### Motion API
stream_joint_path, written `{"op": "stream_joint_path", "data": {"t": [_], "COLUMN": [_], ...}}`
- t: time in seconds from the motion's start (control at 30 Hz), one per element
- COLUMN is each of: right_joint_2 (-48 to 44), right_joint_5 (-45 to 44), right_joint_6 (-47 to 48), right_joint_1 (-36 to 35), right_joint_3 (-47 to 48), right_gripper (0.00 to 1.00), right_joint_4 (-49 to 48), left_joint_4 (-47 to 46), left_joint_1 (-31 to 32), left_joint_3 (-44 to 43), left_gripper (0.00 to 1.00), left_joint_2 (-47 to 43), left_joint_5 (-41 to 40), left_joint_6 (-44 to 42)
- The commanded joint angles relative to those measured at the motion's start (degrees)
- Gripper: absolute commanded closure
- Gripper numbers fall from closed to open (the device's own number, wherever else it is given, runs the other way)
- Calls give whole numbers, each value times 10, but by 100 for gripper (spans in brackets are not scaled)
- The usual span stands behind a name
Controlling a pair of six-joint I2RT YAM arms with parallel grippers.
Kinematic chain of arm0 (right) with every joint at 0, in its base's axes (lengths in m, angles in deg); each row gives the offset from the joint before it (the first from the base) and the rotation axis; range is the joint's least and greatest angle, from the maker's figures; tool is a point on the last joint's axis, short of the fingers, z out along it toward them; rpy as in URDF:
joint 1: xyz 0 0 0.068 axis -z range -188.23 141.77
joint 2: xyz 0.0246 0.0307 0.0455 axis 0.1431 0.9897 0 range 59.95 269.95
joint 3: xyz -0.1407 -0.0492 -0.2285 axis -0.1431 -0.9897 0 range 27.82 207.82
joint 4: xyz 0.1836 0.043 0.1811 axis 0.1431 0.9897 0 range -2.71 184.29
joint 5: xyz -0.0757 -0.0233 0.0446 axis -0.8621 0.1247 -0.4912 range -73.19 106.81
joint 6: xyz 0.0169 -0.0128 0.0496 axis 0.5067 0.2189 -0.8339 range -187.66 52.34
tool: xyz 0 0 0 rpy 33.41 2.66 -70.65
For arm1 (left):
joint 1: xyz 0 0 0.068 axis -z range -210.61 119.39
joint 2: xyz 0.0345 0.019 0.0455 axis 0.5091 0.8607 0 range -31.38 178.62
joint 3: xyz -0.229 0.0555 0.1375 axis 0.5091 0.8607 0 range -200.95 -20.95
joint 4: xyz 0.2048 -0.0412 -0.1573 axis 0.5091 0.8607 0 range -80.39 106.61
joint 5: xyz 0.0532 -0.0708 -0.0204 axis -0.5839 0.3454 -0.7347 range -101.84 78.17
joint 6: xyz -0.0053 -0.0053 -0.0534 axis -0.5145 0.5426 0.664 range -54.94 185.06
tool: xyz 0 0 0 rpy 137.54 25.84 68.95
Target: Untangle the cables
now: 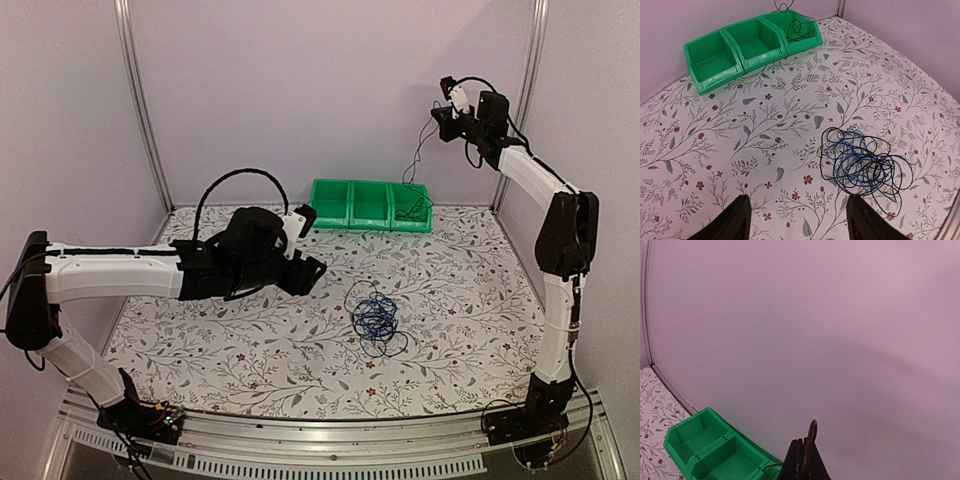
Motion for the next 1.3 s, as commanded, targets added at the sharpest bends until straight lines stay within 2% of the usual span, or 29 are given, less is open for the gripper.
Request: {"op": "stream_joint_path", "data": {"t": [0.0,0.63,1.27], "right_joint_2": [-13,-46,-14], "right_joint_5": [9,2,-11], "right_joint_6": [-9,-14,-13], "right_joint_1": [1,-13,-12], "right_joint_3": [2,8,6], "right_gripper": [100,100,100], "right_joint_4": [-8,-74,-62], "left_joint_4": [-12,-10,-3], "left_joint_1": [-10,-20,-28], "left_joint_3": [-14,-22,-28], "left_gripper": [32,32,32], "left_joint_2": [7,18,27], "left_joint_5": [9,26,37], "left_joint_6": [-9,-17,-17]}}
